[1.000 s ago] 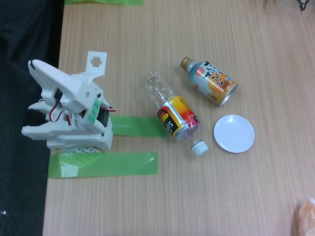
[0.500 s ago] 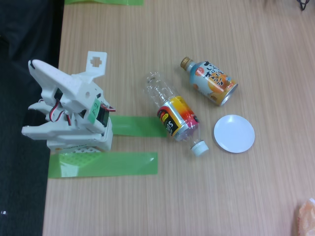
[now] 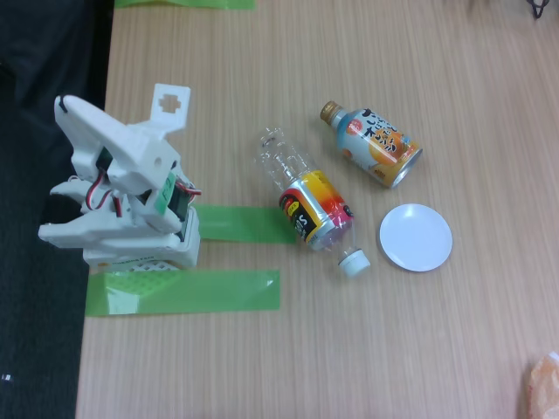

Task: Pick up the plastic bottle and stand it up on the white place

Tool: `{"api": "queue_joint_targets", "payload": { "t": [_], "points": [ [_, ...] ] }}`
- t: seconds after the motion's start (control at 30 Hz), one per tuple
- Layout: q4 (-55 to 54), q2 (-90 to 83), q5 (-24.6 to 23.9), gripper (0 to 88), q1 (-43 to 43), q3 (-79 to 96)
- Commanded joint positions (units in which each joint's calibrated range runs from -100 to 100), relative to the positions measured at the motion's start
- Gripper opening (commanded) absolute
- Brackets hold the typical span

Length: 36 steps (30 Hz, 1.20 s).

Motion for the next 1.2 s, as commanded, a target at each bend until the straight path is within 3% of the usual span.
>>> {"api": "queue_joint_targets", "payload": {
  "t": [0.0, 0.13, 0.27, 0.67, 0.83, 0.93, 1.03, 1.17],
  "points": [
    [1.8, 0.1, 0.1, 1.4, 0.2, -2.9],
    [5.1, 0.1, 0.1, 1.4, -0.2, -6.2],
    [18.5, 0.1, -0.1, 1.2, -0.2, -14.8],
    [91.3, 0.2, 0.2, 1.7, 0.4, -52.3],
    [114.1, 0.3, 0.2, 2.9, 0.4, -58.8],
    [121.0, 1.1, 0.2, 12.0, 0.4, -59.9],
    [121.0, 4.6, 0.2, 20.9, 0.4, -61.6],
    [121.9, 14.4, 0.2, 25.3, 0.4, -70.2]
  ]
}}
